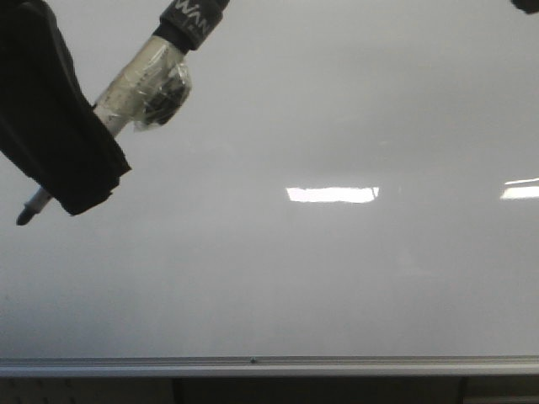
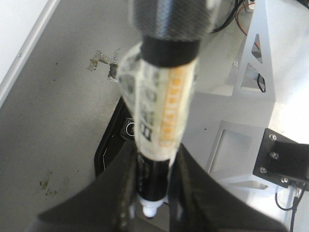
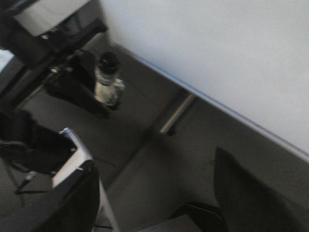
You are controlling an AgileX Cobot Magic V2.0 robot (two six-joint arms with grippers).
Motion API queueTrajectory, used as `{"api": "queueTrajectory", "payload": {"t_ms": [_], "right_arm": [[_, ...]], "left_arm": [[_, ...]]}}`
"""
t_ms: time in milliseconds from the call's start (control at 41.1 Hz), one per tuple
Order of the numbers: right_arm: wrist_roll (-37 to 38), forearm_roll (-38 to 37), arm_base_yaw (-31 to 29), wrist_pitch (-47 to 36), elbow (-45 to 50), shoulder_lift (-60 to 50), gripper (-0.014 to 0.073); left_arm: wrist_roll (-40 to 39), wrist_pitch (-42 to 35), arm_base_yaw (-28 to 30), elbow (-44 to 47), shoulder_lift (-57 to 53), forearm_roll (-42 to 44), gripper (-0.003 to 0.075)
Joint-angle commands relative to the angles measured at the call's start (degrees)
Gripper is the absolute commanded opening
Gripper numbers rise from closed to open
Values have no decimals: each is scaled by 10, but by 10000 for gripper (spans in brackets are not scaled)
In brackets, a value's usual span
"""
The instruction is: Write number 1 on whiteboard
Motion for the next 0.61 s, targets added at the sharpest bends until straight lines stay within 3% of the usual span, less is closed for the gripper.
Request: {"api": "queueTrajectory", "payload": {"t_ms": [0, 195, 486, 584], "right_arm": [[-39, 84, -1, 73, -44, 47, 528], [-44, 99, 29, 86, -81, 100, 528], [-44, 98, 189, 42, -108, 165, 528], [-44, 98, 218, 23, -108, 184, 528]], "left_arm": [[8, 33, -25, -18, -18, -35, -20], [15, 33, -64, -18, -18, -41, -20], [15, 33, -67, -19, -18, -50, -20], [15, 33, -67, -19, -18, -53, -20]]}}
